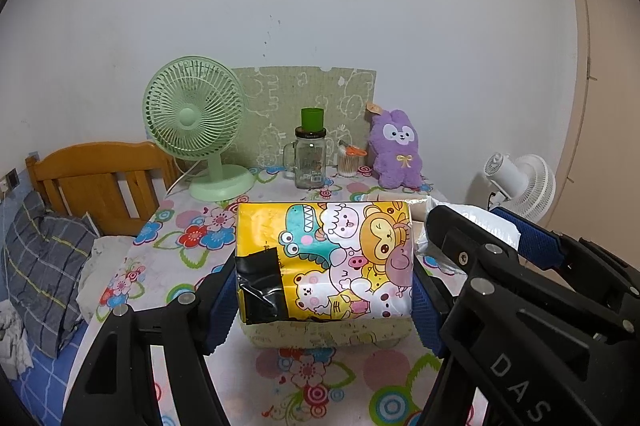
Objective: Organize soft objects
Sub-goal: 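Lift the yellow pack with the left tool while the right tool lifts the white roll over the basket, then lower the yellow pack with the left tool while the right tool lowers the white roll into the basket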
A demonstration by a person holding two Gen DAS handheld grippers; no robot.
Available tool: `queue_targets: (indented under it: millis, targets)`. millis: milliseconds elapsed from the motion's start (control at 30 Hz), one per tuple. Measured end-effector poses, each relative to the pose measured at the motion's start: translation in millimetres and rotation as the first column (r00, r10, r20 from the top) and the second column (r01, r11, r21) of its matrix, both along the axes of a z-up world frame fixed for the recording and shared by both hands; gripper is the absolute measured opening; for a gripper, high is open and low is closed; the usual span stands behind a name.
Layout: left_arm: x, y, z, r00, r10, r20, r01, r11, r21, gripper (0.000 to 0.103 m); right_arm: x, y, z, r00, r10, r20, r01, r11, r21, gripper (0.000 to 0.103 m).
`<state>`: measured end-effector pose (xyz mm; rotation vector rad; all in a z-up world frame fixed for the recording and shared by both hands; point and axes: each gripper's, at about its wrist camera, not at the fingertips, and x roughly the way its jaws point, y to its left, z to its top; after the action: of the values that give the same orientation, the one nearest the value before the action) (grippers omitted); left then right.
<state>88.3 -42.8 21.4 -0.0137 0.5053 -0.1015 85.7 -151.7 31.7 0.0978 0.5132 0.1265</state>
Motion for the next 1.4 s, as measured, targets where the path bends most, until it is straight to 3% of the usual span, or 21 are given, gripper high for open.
queue_targets:
  millis: [667,1233,1400]
  targets:
    - [75,-2,-26,0.997,0.01,-0.07,-0.011,1.0,-0.007,0.075,80,-3,-27,0.998,0.006,-0.058,-0.005,1.0,0.014,0.047]
    - [114,-11,-68,0.986,-0.002,-0.166,0.003,1.0,0.001,0.076,125,-13,-74,0.983,-0.005,-0.183,0.01,1.0,0.025,0.047]
    - [115,-13,-75,0.982,0.002,-0.19,0.002,1.0,0.021,0.085,128,-13,-85,0.978,0.001,-0.207,0.005,0.999,0.032,0.047]
